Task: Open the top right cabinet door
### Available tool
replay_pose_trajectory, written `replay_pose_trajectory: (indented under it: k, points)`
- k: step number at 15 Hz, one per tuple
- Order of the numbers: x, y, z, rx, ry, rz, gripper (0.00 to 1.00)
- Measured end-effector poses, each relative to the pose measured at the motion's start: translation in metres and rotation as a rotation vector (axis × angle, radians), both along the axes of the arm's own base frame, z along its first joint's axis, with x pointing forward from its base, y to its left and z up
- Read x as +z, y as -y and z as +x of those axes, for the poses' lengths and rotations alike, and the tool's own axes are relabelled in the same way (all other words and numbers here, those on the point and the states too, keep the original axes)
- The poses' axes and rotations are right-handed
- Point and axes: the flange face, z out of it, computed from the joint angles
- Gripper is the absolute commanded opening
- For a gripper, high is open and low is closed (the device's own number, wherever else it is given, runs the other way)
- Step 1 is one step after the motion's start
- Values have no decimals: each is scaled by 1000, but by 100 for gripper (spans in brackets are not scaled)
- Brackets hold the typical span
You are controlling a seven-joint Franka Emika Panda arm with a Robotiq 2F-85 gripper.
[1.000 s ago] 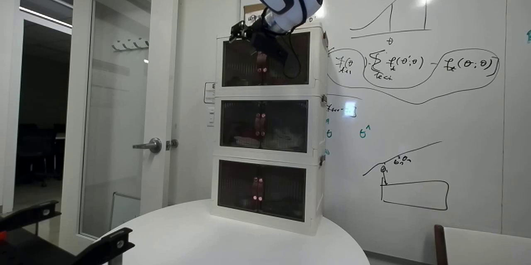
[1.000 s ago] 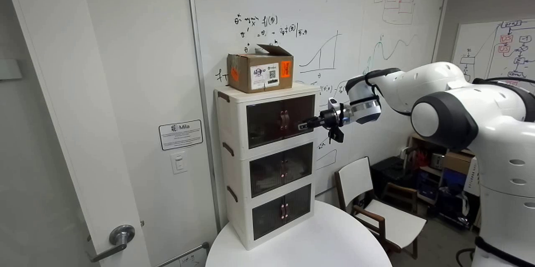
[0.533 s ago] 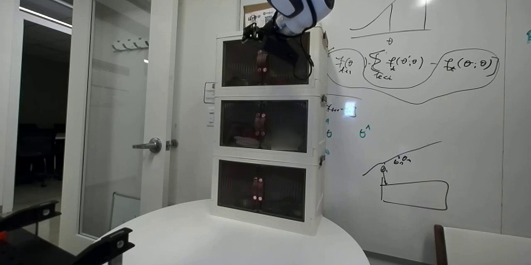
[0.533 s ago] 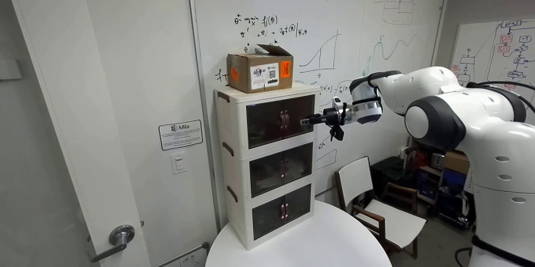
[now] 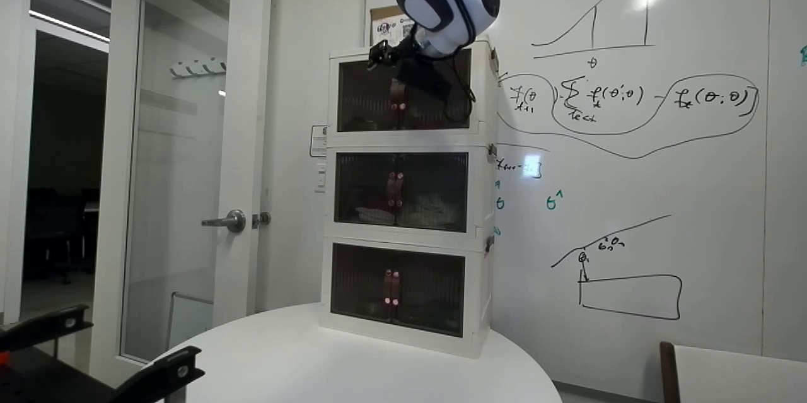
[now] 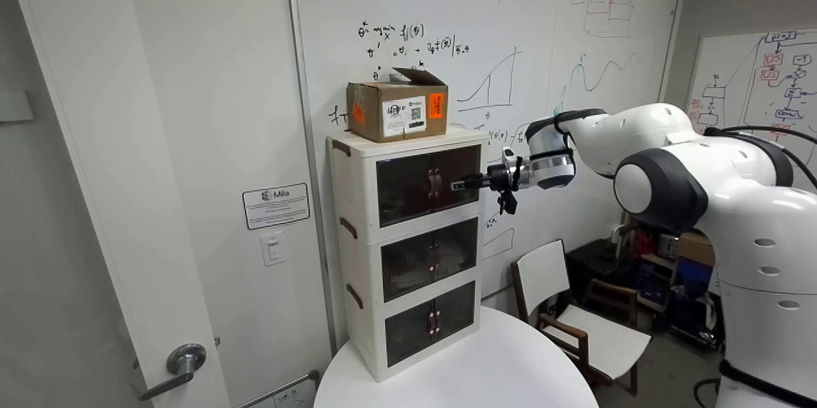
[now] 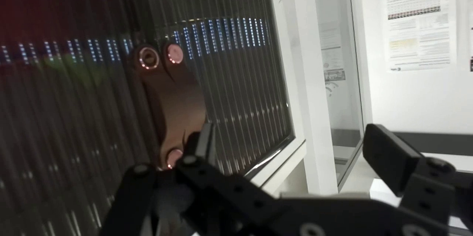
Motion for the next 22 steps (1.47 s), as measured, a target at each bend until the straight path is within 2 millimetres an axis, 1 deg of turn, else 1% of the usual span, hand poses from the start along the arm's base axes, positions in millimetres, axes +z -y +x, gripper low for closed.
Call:
replay_pose_trajectory:
  k: [7, 16, 22]
  points:
    - [0, -4, 11, -81, 3, -45, 100]
    - [-1, -24, 29, -67, 18, -54, 100]
    - [-2, -20, 33, -90, 21, -66, 100]
